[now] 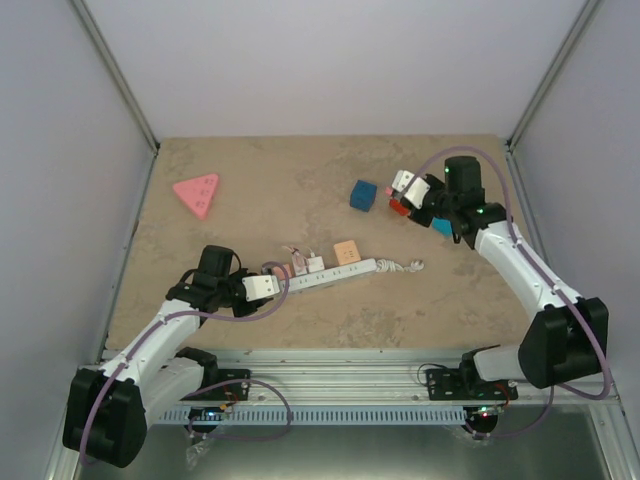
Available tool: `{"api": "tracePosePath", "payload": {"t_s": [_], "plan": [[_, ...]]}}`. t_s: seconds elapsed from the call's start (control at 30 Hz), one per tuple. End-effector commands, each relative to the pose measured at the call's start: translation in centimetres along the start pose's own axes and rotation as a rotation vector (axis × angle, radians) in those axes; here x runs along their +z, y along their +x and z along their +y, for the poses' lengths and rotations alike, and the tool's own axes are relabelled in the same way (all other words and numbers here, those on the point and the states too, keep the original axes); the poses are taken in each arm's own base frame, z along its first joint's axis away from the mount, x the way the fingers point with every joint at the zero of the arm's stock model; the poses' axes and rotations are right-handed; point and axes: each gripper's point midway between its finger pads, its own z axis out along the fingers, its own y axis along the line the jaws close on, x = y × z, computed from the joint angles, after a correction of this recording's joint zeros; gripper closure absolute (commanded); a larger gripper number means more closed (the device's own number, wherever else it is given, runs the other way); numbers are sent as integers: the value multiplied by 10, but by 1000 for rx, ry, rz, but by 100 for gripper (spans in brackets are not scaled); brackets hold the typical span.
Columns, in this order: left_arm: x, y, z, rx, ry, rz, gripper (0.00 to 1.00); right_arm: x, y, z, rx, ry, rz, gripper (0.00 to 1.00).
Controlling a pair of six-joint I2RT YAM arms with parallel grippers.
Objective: Pull the plug off the socket
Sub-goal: Place the plug at the center of the board.
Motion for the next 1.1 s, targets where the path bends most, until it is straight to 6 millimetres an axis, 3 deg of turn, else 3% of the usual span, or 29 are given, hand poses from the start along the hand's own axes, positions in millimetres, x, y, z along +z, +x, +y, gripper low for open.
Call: {"api": "tracePosePath", "payload": {"t_s": [0.0, 0.23, 0.57, 0.8, 1.07], "plan": [[-6, -14, 11, 26, -45, -58, 100, -18, 17, -34, 21, 131, 76, 99], [-6, -14, 11, 27, -46, -58, 100, -42, 64, -50, 66, 238, 178, 99], [-6, -14, 10, 30, -38, -61, 100, -74, 146, -49, 140, 334, 288, 100], [-7, -15, 9, 31, -37, -65, 100, -72, 207, -40, 191, 318, 384, 99], [-7, -15, 9, 32, -36, -65, 100, -50, 245, -22, 229, 238, 429, 99]]}}
